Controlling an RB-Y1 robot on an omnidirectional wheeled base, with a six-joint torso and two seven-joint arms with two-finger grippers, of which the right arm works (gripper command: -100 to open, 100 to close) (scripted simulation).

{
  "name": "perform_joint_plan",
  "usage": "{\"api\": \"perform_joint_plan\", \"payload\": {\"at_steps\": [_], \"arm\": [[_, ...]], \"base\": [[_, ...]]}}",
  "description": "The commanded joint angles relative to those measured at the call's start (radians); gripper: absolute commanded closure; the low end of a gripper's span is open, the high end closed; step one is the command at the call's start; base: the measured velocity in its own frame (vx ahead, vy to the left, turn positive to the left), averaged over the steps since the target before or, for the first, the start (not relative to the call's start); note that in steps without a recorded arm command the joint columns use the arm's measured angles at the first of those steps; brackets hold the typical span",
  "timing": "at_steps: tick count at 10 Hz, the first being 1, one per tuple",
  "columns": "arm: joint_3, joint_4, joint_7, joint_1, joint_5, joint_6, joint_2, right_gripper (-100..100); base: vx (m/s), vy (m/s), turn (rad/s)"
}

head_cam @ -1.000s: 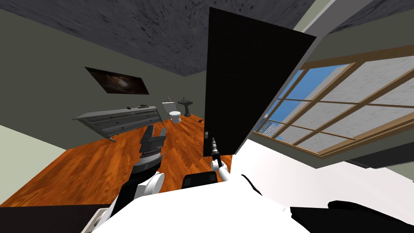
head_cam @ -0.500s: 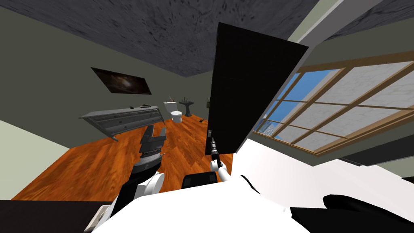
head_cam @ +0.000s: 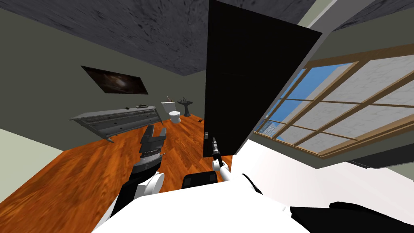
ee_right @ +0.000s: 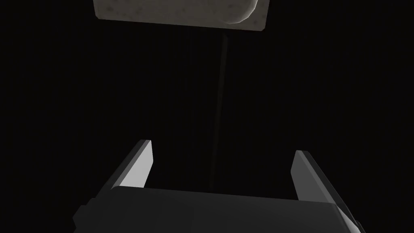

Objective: Push the door open

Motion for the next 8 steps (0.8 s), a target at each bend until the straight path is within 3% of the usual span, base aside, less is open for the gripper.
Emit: {"api": "perform_joint_plan", "payload": {"at_steps": [1,3,4,6,7,8], "arm": [[0.0,-0.026,0.007,0.014,0.0,0.013,-0.03,-100],[-0.003,-0.025,0.009,0.014,-0.001,0.01,-0.048,-100],[-0.004,-0.024,0.01,0.014,-0.001,0.009,-0.047,-100],[-0.006,-0.023,0.011,0.014,-0.003,0.006,-0.024,-100],[-0.008,-0.022,0.012,0.014,-0.003,0.004,0.0,-100],[-0.008,-0.022,0.012,0.014,-0.003,0.004,0.0,-100]], "base": [[0.134,-0.064,0.016],[0.214,-0.018,0.021],[0.191,0.085,0.025],[0.118,0.134,0.014],[0.091,0.181,-0.008],[0.057,0.107,0.01]]}}
